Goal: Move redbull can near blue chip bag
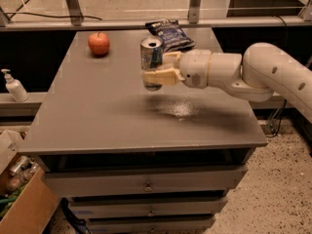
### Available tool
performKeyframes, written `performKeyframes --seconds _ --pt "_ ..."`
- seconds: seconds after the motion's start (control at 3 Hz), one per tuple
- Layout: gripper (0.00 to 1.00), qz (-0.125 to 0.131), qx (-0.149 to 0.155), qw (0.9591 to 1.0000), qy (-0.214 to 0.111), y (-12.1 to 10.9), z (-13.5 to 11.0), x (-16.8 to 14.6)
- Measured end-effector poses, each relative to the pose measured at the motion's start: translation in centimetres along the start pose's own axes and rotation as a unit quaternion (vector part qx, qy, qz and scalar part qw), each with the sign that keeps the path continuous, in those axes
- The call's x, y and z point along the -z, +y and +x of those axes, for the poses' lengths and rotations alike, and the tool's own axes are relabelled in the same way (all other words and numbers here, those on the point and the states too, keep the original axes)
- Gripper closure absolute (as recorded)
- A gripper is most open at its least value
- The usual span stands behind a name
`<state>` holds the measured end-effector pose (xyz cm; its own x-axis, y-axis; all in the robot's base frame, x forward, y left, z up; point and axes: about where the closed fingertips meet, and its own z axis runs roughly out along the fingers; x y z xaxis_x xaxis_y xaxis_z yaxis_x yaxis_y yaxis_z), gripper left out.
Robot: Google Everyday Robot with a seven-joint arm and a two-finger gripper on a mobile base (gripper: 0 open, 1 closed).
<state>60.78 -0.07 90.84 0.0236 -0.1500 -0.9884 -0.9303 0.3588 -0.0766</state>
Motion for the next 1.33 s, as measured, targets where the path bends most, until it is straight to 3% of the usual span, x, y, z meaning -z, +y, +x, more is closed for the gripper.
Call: performKeyframes --seconds 0.33,0.67,1.0,1.33 --pt "1.0 0.038 0.048 0.9981 -0.008 -6.1 -2.5 -0.4" --pt "1.0 0.087 0.083 0.9927 -0.002 -12.4 -4.2 -0.1" --pt "1.0 0.138 0.101 0.9851 0.016 -17.7 -4.4 0.9" --pt "1.0 0.18 0.102 0.9777 0.035 -21.3 -3.2 2.2"
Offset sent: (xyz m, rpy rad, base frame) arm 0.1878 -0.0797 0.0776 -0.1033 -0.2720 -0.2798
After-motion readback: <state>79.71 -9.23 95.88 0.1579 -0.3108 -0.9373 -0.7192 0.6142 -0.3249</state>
